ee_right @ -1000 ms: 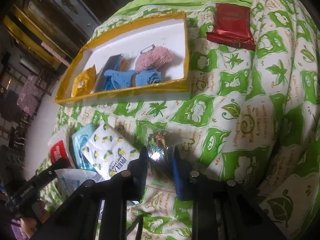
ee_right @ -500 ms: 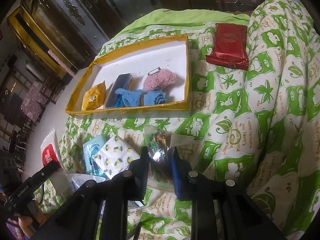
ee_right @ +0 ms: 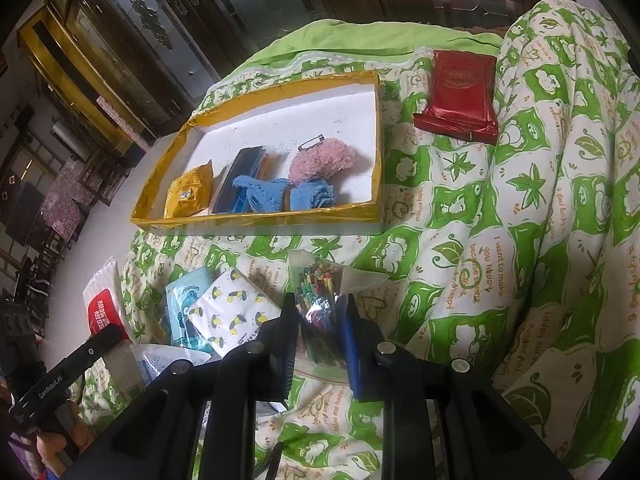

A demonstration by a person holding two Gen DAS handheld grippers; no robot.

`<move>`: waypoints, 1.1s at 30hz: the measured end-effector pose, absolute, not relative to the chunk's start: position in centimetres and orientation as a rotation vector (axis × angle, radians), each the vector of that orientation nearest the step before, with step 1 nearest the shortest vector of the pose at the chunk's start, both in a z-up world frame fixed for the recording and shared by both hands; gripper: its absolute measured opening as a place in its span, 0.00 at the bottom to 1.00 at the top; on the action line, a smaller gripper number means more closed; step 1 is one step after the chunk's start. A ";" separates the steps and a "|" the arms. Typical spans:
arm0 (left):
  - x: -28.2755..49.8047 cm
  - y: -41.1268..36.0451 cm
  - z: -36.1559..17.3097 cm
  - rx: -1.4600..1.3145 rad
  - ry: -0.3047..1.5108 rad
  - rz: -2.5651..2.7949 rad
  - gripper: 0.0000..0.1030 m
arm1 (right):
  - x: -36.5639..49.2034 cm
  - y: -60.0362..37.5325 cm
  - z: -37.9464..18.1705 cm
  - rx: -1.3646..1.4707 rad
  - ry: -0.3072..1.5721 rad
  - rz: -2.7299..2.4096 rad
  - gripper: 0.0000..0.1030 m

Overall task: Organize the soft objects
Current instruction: 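Lift and carry white packet with left tool and sticks bag with right tool toward tray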

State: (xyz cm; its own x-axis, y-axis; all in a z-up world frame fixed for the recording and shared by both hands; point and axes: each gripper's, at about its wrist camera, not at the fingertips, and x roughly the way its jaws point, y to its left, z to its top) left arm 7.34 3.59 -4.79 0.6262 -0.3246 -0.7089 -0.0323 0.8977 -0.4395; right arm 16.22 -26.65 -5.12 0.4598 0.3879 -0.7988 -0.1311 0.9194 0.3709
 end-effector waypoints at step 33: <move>7.0 1.3 -4.2 -0.290 0.875 -0.192 0.31 | 15.9 -26.3 -4.5 0.254 1.028 0.333 0.22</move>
State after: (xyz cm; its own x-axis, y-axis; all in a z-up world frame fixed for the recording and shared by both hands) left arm 6.98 1.30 -4.22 0.6278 -0.2828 -0.7252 0.0472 0.9438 -0.3271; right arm 15.89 -26.27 -4.45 0.4738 0.3868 -0.7911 -0.1510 0.9208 0.3597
